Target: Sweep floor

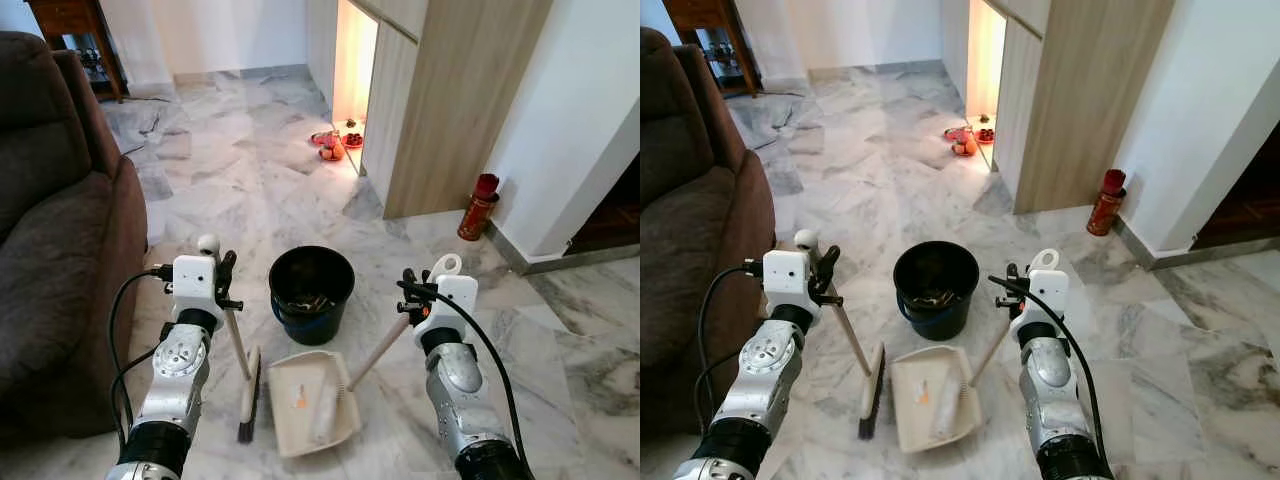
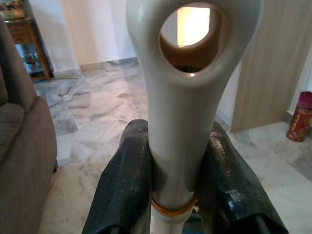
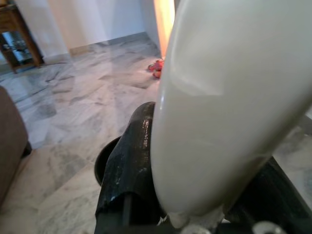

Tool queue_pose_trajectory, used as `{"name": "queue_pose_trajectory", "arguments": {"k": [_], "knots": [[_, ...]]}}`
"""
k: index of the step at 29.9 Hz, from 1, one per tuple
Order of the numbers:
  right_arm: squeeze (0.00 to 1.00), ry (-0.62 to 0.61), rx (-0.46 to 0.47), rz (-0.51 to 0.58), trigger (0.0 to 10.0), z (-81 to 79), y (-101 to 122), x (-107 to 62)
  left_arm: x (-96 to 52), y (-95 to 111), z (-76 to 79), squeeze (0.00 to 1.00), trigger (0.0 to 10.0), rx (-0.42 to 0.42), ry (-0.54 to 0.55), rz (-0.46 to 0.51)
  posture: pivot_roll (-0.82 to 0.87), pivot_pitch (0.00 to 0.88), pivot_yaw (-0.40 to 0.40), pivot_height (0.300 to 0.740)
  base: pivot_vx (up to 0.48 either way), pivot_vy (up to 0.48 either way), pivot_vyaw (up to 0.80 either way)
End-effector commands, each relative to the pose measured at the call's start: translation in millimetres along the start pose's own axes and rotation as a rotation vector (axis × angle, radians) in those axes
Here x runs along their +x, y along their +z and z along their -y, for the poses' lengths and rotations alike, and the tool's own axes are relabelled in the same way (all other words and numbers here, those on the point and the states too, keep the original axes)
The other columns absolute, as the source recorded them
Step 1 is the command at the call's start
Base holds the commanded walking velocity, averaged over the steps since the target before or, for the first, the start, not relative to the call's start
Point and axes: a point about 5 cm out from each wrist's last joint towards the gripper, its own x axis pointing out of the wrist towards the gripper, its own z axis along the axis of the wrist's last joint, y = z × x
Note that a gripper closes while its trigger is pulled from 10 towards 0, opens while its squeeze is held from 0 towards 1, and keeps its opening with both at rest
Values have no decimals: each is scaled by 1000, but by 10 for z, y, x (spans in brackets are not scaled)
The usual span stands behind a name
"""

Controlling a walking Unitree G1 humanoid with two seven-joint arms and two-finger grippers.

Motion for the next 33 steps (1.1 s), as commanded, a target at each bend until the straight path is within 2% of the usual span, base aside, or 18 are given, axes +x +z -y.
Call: {"name": "queue_pose_trajectory", "arguments": {"k": [1,10,20,24,28,32,33], "knots": [[0,7,20,65,10000,-15,151,33,7,40,-46,0,10000,26,0,24,7,0,-2,740,0,0,0],[0,13,40,98,10000,70,247,-64,9,-1,-104,0,10000,40,15,7,3,0,-2,740,0,0,0],[0,100,-27,79,10000,42,315,-303,20,-9,-163,0,10000,51,29,0,-5,0,-3,740,0,0,0],[0,90,2,115,10000,53,490,-394,24,-17,-152,0,10000,49,28,0,-15,0,-1,740,0,0,0],[0,84,33,153,10000,46,672,-406,27,-22,-140,0,10000,57,19,0,-20,0,-1,740,0,0,0],[0,142,6,229,10000,-87,1023,-391,33,-24,-140,0,10000,59,17,0,-20,0,-2,740,0,0,0],[0,142,6,229,10000,-87,1023,-391,33,-24,-140,0,10000,59,17,0,-20,0,-2,740,0,0,0]]}}
